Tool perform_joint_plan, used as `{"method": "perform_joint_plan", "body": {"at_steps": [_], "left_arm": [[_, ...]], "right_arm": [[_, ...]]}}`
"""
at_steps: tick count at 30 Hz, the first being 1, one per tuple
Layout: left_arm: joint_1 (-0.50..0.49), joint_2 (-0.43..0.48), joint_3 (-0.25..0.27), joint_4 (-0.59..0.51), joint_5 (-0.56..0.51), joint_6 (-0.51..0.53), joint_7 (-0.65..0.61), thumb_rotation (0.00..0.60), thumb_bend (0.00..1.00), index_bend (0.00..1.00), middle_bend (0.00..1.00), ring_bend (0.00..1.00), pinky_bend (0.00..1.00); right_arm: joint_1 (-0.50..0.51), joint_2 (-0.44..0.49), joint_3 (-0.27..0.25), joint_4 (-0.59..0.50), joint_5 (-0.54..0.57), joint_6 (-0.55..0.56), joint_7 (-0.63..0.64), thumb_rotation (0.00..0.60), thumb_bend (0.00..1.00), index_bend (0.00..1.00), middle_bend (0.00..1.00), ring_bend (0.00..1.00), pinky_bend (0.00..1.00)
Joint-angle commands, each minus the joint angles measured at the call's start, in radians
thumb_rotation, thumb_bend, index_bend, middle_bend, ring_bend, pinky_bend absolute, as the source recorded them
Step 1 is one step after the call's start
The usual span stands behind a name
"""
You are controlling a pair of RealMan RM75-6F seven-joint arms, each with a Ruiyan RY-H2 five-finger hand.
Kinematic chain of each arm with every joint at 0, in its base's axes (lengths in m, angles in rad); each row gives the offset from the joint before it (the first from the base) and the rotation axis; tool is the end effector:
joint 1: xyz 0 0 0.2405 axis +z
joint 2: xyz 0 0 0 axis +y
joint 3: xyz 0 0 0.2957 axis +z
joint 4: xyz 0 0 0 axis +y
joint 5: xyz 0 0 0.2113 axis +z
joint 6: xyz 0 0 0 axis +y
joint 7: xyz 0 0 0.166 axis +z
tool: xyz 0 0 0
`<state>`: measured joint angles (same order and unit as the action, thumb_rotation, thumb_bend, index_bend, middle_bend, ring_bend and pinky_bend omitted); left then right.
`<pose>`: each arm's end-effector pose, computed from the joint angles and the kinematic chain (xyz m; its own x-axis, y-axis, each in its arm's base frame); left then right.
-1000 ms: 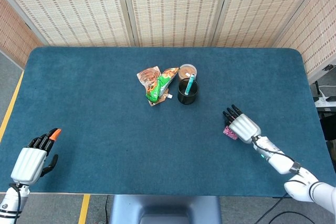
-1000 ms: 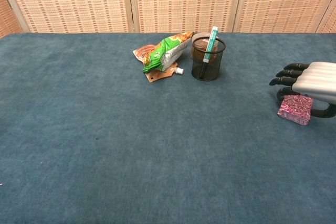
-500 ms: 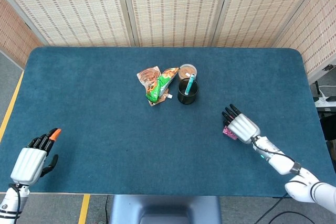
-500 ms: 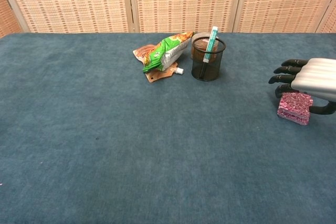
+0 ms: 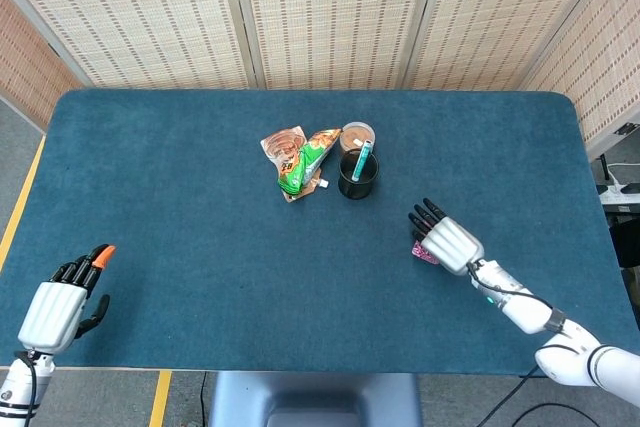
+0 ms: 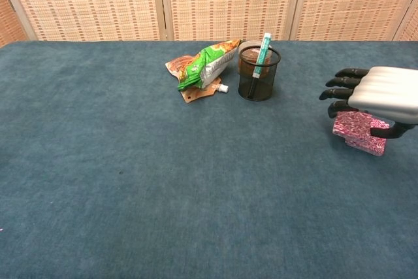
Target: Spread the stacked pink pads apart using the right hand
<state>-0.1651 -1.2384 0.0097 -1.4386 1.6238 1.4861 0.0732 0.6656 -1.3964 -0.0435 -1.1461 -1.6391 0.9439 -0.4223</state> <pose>-0.3413 0.2221 0.1301 0.5220 0.0041 0.8529 0.8359 -0.2011 -0.5107 -0.2857 -0.3789 0.0262 0.9391 0.0677 0.3368 -0.2307 -0.6020 0.7645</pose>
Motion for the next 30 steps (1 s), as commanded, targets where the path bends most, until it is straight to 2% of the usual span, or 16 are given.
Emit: {"method": "perform_joint_plan", "body": {"at_steps": [1, 16, 19, 23, 25, 30], "left_arm": [[0.000, 0.001, -0.001, 0.000, -0.002, -0.001, -0.002, 0.600, 0.47, 0.00, 0.10, 0.20, 0.31], [-0.001, 0.005, 0.004, -0.013, -0.001, -0.010, 0.014, 0.600, 0.47, 0.00, 0.11, 0.21, 0.31], [-0.001, 0.004, 0.005, -0.013, 0.001, -0.010, 0.014, 0.600, 0.48, 0.00, 0.11, 0.21, 0.31], [0.002, 0.005, 0.004, -0.016, -0.007, -0.013, 0.024, 0.600, 0.47, 0.00, 0.12, 0.21, 0.31], [0.003, 0.006, 0.004, -0.022, -0.012, -0.015, 0.029, 0.600, 0.47, 0.00, 0.12, 0.22, 0.31], [0.000, 0.001, 0.000, -0.021, -0.022, -0.026, 0.036, 0.600, 0.48, 0.00, 0.13, 0.22, 0.32]], "right_arm": [[0.012, -0.008, 0.007, -0.025, -0.002, -0.005, -0.021, 0.600, 0.30, 0.56, 0.09, 0.00, 0.02], [0.059, -0.122, 0.020, -0.008, 0.007, -0.064, -0.081, 0.600, 0.30, 0.47, 0.09, 0.00, 0.02], [0.060, -0.127, 0.024, -0.004, 0.024, -0.077, -0.103, 0.600, 0.30, 0.34, 0.09, 0.00, 0.02], [0.056, -0.120, 0.034, -0.029, 0.075, -0.113, -0.159, 0.600, 0.30, 0.04, 0.04, 0.00, 0.02], [0.055, -0.113, 0.036, -0.043, 0.088, -0.118, -0.183, 0.600, 0.30, 0.00, 0.04, 0.00, 0.02], [0.053, -0.097, 0.036, -0.072, 0.104, -0.119, -0.191, 0.600, 0.30, 0.00, 0.03, 0.00, 0.02]]}}
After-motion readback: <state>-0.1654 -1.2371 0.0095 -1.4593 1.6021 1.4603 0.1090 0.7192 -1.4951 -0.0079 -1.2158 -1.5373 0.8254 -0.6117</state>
